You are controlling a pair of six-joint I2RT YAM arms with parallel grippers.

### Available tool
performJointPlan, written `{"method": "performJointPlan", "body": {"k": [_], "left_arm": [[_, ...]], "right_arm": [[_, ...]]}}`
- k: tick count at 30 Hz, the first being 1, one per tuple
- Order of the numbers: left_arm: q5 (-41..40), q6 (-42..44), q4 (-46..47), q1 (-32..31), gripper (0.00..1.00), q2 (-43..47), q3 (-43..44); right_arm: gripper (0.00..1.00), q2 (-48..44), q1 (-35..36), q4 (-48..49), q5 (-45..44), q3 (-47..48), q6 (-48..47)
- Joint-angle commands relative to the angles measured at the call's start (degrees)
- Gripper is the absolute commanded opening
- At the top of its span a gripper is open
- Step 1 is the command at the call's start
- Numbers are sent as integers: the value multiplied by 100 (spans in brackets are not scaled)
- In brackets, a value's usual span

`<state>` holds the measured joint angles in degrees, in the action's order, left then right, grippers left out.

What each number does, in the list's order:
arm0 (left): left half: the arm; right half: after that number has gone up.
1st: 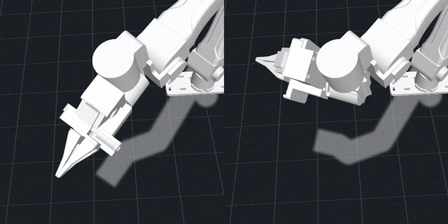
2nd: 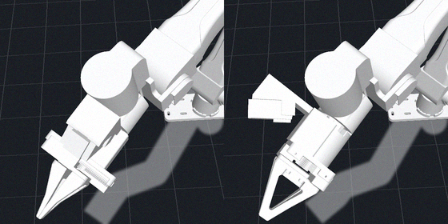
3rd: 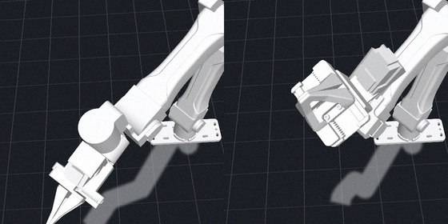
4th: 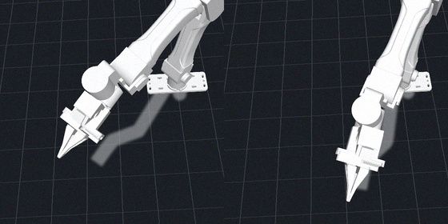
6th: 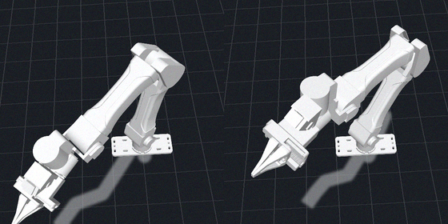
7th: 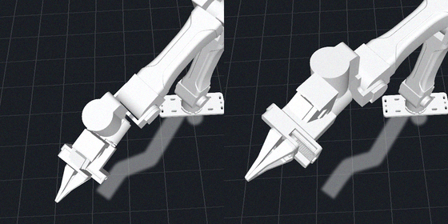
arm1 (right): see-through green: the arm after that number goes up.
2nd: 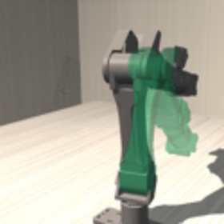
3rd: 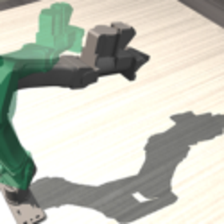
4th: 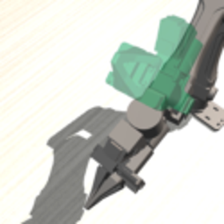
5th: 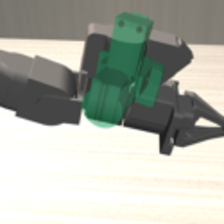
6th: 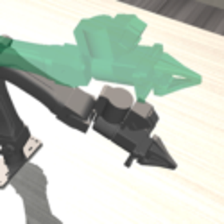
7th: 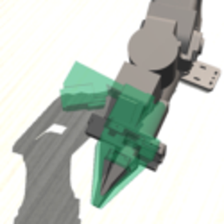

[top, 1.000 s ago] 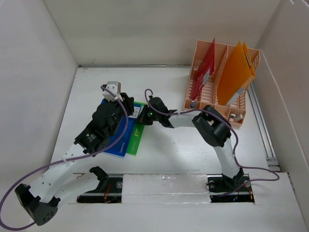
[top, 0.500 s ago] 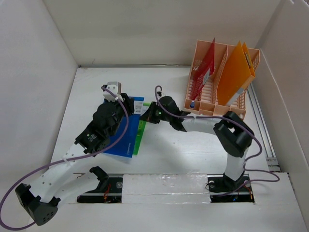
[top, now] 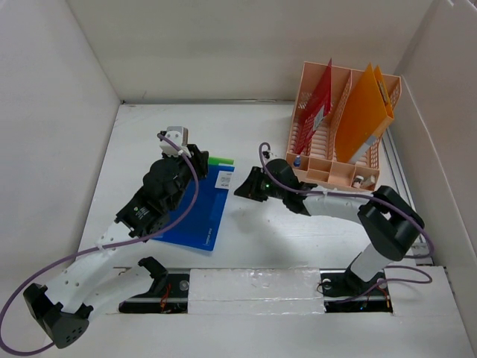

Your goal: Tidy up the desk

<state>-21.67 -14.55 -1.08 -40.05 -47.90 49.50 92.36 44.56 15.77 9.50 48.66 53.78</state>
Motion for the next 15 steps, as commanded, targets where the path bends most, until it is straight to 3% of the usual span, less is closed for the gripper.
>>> {"method": "performJointPlan", "body": {"k": [1, 4, 15], "left_arm": [[75, -13, 258, 6, 29, 88, -1], [75, -13, 266, 6, 29, 70, -10], [66, 4, 249, 6, 29, 62, -1]], "right_arm": [[33, 141, -52, -57, -1, 11, -201], [54, 492, 53, 163, 298, 187, -245], [56, 1889, 53, 637, 482, 1075, -123]]}}
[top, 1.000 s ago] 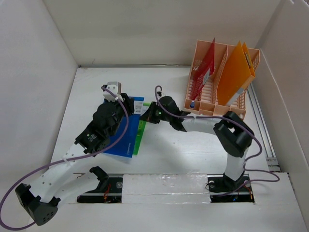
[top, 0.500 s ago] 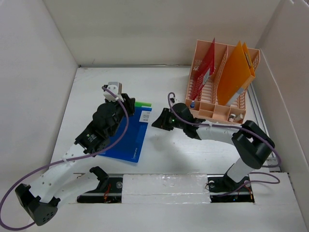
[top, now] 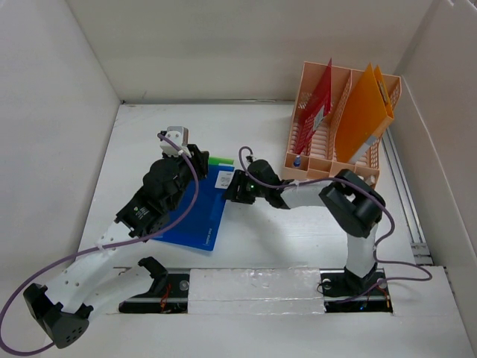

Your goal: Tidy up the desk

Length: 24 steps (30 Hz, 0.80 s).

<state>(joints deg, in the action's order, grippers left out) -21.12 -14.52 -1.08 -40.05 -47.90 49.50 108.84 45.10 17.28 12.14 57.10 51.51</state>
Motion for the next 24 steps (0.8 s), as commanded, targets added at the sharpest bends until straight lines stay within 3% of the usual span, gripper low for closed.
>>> {"method": "performJointPlan", "body": {"k": [1, 11, 13, 15, 19, 24], "left_arm": [[21, 11, 249, 6, 29, 53, -10], [3, 29, 258, 6, 29, 0, -1], [21, 37, 266, 6, 29, 9, -10], [-23, 46, 310, 6, 29, 17, -28], [3, 55, 266, 6, 29, -44, -1], [-50, 64, 302, 6, 29, -53, -19]], "right_arm": [[56, 330, -54, 539, 262, 283, 236], [54, 1139, -388, 1462, 842, 117, 896], [43, 1184, -388, 1524, 825, 64, 914], [40, 1131, -388, 1542, 711, -6, 888], [11, 1140, -450, 1980, 807, -190, 940], [3, 816, -563, 2455, 948, -524, 1072]]}}
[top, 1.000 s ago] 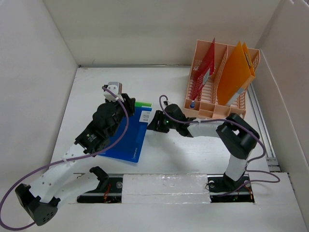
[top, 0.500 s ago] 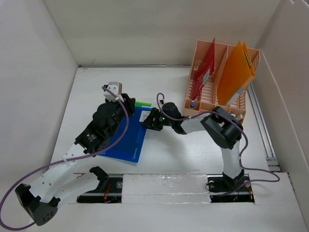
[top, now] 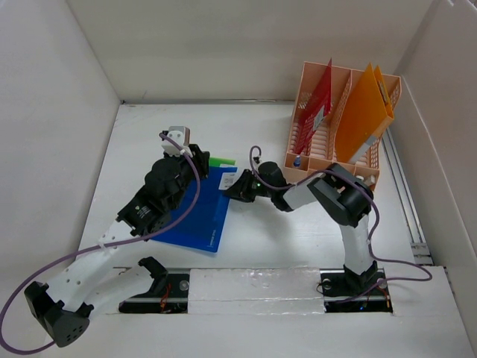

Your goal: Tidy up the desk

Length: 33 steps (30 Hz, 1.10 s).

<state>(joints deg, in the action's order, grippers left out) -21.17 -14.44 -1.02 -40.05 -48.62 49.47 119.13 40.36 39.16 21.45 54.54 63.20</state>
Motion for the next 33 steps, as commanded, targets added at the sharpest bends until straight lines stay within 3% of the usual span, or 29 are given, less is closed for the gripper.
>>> {"method": "performJointPlan", "body": {"k": [1, 10, 16, 20, 33], "left_arm": [[16, 55, 278, 6, 30, 2, 9], [157, 55, 260, 6, 29, 10, 19], [139, 55, 242, 6, 29, 72, 27], [96, 37, 321, 6, 29, 169, -25], [271, 11, 339, 6, 29, 292, -34]], "right_arm": [[0, -319, -90, 251, 26, -304, -193], [0, -1637, 16, -837, -290, -120, -1281], [0, -2604, 121, -1446, -1186, 100, -2161], [0, -3456, 192, -1525, -2501, 56, -2777], [0, -5321, 139, -1683, -5185, 443, -4412]]}}
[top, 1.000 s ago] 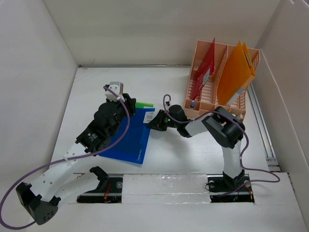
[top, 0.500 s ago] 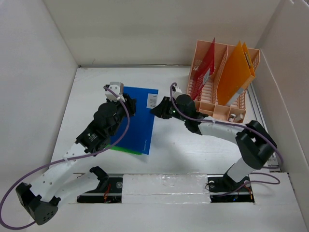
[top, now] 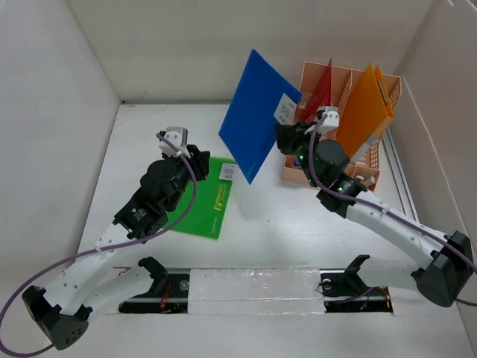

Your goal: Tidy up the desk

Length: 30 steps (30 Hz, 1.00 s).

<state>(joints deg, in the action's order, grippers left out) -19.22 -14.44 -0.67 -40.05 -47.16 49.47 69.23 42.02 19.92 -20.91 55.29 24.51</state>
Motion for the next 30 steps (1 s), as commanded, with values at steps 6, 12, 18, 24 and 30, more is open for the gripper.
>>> {"method": "performJointPlan", "body": {"k": [6, 12, 18, 24, 30], "left_arm": [[156, -7, 277, 6, 30, 119, 1], [199, -7, 242, 6, 29, 101, 18], [208, 2, 225, 6, 29, 101, 18], [199, 2, 243, 6, 29, 84, -8], [156, 11, 260, 6, 29, 84, -17]], "right_arm": [[0, -893, -492, 12, -1635, 395, -825], [0, -1210, -712, -182, -2057, 430, -957], [0, -1307, -932, -349, -2558, 492, -1150], [0, -965, -1249, 63, -2682, 571, -1475], [0, -316, -1371, 767, -2551, 729, -1924]]}}
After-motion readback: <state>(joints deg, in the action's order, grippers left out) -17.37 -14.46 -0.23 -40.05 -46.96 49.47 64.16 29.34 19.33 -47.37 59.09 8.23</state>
